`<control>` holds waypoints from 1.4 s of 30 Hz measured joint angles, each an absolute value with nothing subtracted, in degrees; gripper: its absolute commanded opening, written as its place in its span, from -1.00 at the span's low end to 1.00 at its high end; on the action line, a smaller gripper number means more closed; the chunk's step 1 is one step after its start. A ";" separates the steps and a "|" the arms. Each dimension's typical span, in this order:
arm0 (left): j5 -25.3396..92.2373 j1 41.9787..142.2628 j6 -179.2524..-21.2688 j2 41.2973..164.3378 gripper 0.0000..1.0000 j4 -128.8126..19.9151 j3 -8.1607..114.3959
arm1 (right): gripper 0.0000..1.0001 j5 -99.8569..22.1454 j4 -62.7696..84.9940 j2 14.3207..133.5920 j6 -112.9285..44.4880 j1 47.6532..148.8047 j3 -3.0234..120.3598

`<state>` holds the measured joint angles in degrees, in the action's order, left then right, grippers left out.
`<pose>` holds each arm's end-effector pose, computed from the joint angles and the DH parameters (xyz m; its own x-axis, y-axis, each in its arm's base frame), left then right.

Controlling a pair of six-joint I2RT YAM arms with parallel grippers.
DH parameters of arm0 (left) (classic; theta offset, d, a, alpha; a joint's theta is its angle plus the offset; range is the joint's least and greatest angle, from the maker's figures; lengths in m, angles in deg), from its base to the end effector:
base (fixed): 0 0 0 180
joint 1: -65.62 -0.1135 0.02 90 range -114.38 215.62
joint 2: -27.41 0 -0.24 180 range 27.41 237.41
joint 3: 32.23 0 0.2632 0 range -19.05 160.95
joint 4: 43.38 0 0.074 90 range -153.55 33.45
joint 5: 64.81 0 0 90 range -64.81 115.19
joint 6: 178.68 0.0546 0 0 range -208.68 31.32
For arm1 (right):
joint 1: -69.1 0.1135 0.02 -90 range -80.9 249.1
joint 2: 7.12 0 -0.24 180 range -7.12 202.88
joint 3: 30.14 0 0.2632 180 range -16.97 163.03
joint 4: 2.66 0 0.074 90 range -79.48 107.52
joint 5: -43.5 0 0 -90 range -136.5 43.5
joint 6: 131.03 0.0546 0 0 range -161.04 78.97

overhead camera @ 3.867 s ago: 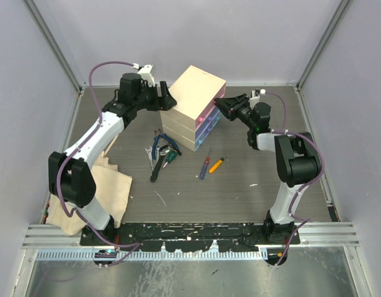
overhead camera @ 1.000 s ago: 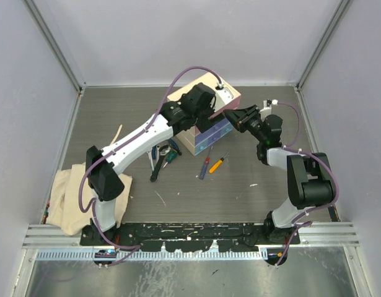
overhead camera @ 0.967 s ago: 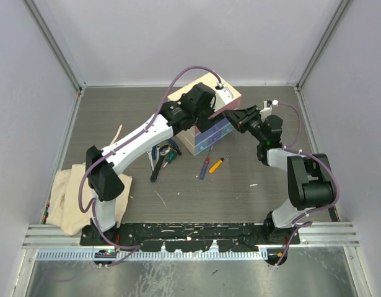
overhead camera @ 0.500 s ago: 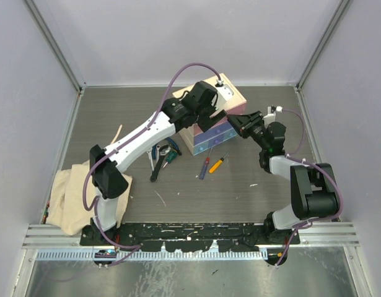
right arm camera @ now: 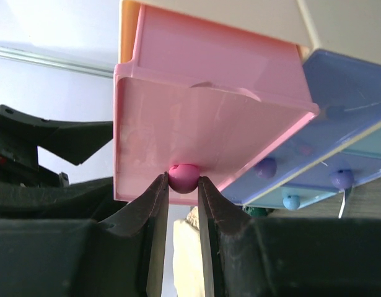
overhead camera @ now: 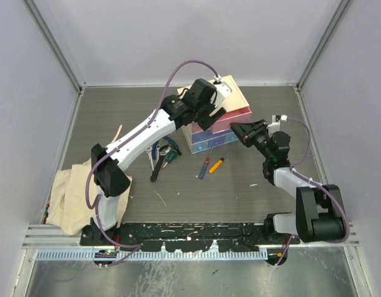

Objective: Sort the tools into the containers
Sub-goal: Open the drawer in the storage box.

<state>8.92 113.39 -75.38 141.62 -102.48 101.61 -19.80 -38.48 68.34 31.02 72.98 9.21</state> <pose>0.3231 -0.3332 0.3405 -0.2857 0.6433 -0.7103 0.6486 0.6755 0.3509 0.2928 0.0444 0.1901 -0.4855 0.8189 -0.3060 -0.1520 0.2657 0.9520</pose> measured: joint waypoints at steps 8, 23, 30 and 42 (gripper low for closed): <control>9.20 113.24 -76.06 141.93 0.76 -102.77 101.92 | -0.99 -21.35 -33.32 59.55 29.51 72.83 4.75; 9.40 113.13 -76.30 143.24 0.76 -103.93 103.69 | -0.99 -22.57 -21.01 41.67 29.09 72.89 -1.63; 9.42 113.13 -76.36 143.88 0.76 -104.54 104.71 | -0.99 -22.90 -15.11 33.52 29.14 72.89 -3.84; 9.42 113.13 -76.50 144.31 0.76 -104.91 105.43 | -0.64 -22.88 -12.12 30.46 29.31 73.00 -4.39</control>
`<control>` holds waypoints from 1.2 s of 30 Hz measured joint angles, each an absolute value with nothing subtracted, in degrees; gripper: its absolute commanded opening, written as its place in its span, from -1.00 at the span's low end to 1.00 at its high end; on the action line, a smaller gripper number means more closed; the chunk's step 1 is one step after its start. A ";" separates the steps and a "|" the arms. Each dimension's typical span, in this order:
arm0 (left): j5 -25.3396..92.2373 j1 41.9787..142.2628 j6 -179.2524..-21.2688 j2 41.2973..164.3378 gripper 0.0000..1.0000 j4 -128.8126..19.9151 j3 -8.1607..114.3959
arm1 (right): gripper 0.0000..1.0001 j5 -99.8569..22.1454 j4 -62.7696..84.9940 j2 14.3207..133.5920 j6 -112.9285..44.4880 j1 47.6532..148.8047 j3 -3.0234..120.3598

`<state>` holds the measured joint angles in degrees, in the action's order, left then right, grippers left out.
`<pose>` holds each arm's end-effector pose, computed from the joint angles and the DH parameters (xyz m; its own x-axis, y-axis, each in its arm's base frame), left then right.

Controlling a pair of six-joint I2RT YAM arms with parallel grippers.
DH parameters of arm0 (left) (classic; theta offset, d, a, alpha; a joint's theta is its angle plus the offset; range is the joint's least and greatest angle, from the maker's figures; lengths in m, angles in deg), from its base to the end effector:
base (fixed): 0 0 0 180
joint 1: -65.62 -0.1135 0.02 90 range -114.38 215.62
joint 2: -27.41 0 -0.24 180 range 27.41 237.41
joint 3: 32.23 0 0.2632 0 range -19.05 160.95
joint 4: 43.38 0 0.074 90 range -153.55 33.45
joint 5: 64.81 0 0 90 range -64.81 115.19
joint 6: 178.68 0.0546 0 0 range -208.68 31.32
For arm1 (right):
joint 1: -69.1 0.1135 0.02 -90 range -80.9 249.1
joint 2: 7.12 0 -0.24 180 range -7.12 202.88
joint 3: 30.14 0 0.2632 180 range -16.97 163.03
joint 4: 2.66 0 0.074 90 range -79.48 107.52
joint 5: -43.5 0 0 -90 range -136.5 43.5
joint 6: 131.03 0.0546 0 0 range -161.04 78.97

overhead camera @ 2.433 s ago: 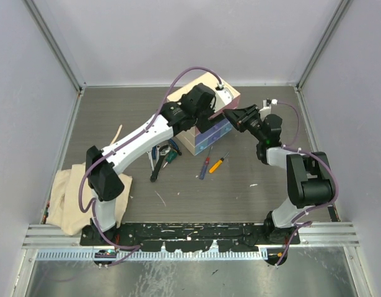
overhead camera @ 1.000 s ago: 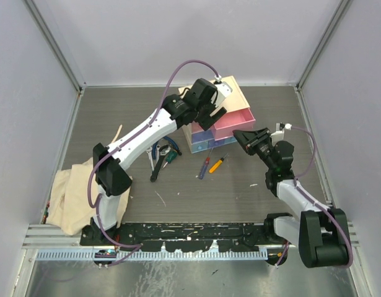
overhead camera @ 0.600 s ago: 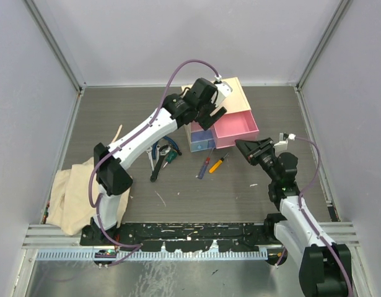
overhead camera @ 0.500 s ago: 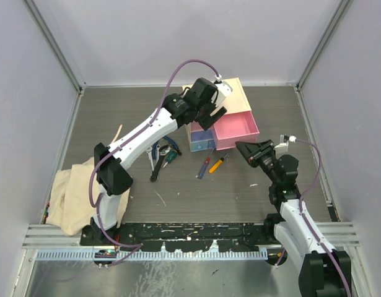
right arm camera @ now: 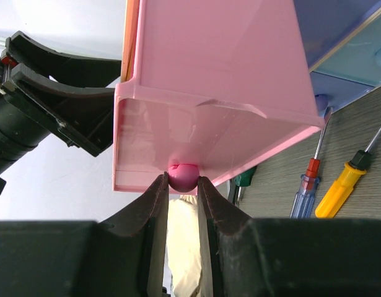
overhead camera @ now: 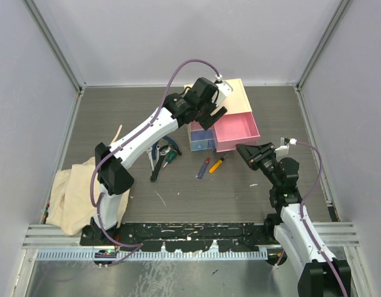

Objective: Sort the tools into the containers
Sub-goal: Open the drawer in the storage box.

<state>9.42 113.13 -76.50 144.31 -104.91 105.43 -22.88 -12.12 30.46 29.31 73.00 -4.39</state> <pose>0.3288 -0.3369 0.3382 -0.3108 0.6399 -0.7028 0.6508 0.6822 0.3333 0.2094 0.0362 0.2008 -0.4487 0.8342 -0.3205 -0.1165 0.3010 0.9465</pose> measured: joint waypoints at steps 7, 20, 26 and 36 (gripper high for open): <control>9.44 113.13 -76.50 144.31 0.76 -104.91 105.43 | -0.22 -23.03 -9.12 29.26 27.89 73.05 -3.67; 10.55 112.62 -77.81 144.31 0.87 -105.30 106.42 | -0.05 -26.44 13.78 21.19 19.41 73.11 -0.26; 12.81 112.14 -79.10 143.44 0.89 -105.44 107.47 | 0.10 -31.43 24.60 17.78 13.18 73.11 6.26; 11.28 111.55 -82.44 122.87 0.83 -99.32 89.83 | 0.14 -38.77 33.15 17.61 6.14 73.11 11.83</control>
